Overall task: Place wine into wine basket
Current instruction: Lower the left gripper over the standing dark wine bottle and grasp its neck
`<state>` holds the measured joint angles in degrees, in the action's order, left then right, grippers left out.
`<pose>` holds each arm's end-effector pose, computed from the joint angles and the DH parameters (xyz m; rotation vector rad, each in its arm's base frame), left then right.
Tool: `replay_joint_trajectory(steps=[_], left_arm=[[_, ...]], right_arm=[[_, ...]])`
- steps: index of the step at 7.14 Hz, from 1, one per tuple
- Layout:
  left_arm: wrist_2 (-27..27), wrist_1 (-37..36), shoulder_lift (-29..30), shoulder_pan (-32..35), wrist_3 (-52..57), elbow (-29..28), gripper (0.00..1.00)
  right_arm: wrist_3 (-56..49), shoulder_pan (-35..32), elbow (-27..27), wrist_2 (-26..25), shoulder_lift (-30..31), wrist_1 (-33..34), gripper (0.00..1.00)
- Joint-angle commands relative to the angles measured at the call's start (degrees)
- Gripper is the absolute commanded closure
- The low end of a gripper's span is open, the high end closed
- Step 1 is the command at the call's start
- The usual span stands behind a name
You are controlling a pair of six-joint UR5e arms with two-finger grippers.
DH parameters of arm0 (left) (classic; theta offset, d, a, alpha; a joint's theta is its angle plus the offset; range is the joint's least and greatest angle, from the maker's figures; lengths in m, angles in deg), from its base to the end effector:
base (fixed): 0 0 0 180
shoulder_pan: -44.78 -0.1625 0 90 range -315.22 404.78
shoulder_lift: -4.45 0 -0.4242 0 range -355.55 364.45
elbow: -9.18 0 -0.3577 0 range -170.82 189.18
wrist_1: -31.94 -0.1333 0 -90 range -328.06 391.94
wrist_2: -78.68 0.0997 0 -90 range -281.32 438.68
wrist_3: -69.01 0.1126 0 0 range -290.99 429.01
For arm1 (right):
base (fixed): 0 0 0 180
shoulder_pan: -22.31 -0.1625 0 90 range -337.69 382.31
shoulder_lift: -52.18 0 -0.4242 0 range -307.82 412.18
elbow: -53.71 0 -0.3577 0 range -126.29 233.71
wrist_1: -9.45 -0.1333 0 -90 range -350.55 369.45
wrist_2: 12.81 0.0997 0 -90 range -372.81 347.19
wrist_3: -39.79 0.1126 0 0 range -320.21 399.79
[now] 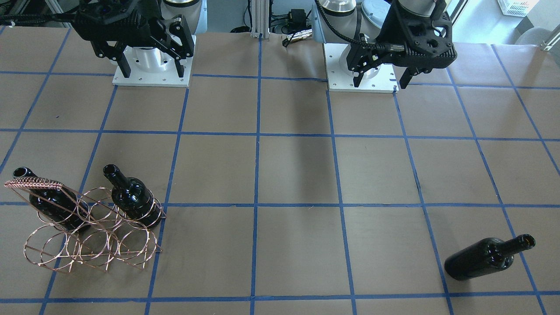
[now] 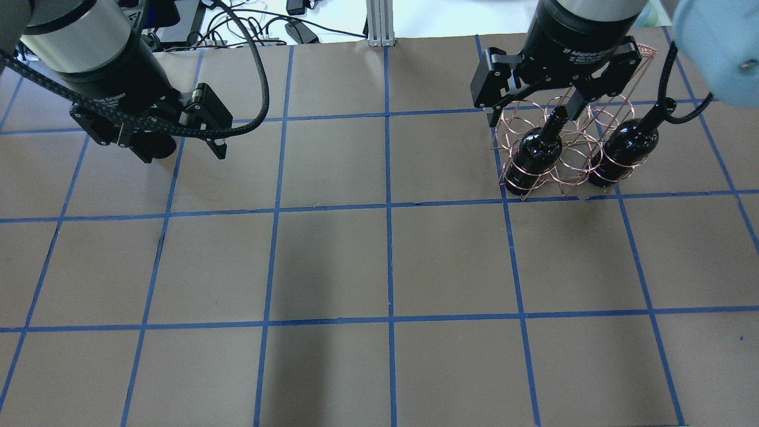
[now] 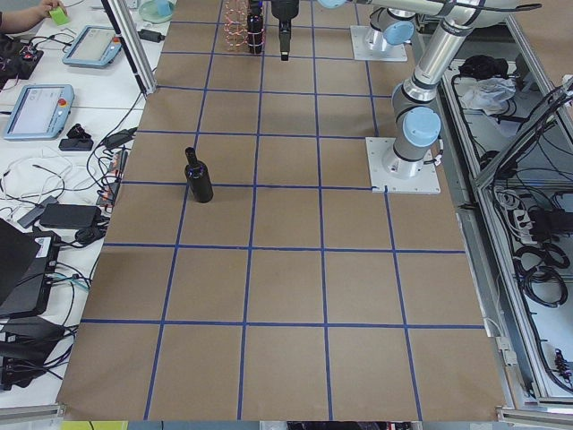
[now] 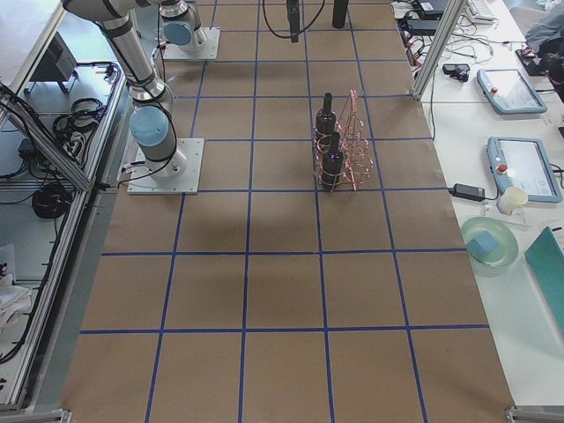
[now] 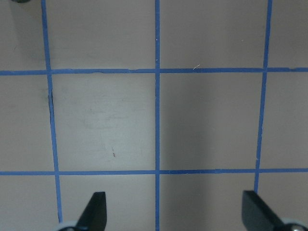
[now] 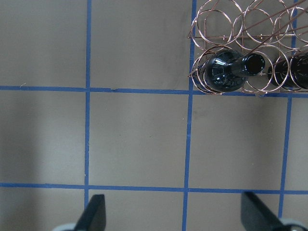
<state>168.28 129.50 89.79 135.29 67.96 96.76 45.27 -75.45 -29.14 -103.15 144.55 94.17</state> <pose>-0.1378 -0.4181 0.5160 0.0148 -3.1347 -0.0133 0.1912 -0.4210 0.5406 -0.0621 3.1362 -0.1164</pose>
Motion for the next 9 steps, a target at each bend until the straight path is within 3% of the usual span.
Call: replay_joint_trajectory(steps=[1,9], left_arm=[[-0.1,0.0,0.0,0.0,0.0,0.1,0.0],[0.0,0.0,0.0,-0.5,0.0,0.0,0.0]], right_arm=[[0.1,-0.2,0.0,0.0,0.0,0.0,0.0],[0.3,-0.1,-0.6,0.8,-0.2,0.7,0.0]])
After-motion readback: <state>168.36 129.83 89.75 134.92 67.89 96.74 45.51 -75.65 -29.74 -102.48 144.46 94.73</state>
